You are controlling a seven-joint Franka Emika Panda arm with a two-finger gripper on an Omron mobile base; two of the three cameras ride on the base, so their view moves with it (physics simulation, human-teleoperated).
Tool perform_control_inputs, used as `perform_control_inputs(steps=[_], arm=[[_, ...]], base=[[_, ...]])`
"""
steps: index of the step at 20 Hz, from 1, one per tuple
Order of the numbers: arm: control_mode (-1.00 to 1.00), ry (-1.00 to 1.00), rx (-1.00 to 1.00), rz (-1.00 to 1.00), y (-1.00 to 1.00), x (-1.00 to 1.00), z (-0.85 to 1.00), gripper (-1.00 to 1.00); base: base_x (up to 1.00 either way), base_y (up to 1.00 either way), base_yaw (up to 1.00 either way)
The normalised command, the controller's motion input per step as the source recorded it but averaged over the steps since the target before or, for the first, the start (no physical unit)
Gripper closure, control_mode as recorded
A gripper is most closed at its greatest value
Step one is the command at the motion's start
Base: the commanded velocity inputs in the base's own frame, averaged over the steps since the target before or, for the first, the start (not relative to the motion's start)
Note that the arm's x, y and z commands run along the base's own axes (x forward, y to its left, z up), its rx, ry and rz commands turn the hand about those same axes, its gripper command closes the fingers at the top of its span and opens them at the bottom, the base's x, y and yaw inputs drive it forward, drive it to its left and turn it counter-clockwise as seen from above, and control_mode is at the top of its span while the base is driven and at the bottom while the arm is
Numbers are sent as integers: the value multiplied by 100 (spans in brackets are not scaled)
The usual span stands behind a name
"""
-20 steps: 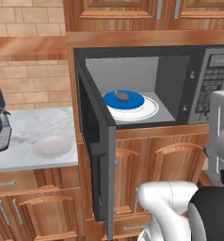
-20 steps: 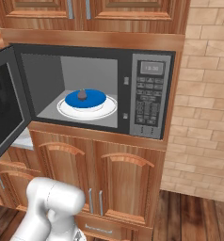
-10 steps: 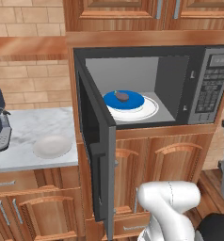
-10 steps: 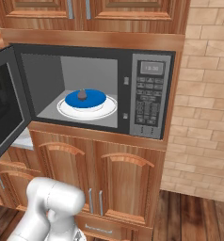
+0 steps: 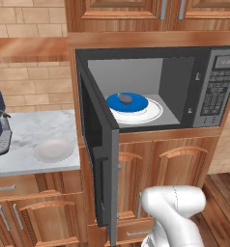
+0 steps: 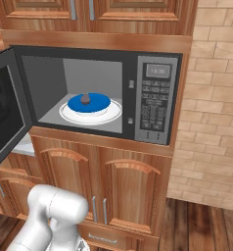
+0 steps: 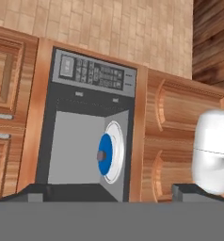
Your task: Pick the eggplant from the counter and place it in the microwave. Then turn on the microwave.
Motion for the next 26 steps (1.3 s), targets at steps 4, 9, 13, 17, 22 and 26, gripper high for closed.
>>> perform_control_inputs(steps=[4, 9, 13, 17, 22, 26], arm=[[-100, -1, -9, 10, 9, -34, 2, -100], [-100, 1, -3, 2, 28, -27, 1, -100], [-100, 0, 0, 1, 26, -31, 2, -100], [-100, 1, 0, 0, 18, -30, 4, -100], [-100, 0, 0, 3, 17, -26, 1, -100], [-100, 12, 0, 5, 30, -6, 0, -100]], base=[[0, 0, 0], [0, 0, 0], [0, 0, 0], [0, 0, 0], [0, 0, 0], [0, 0, 0]])
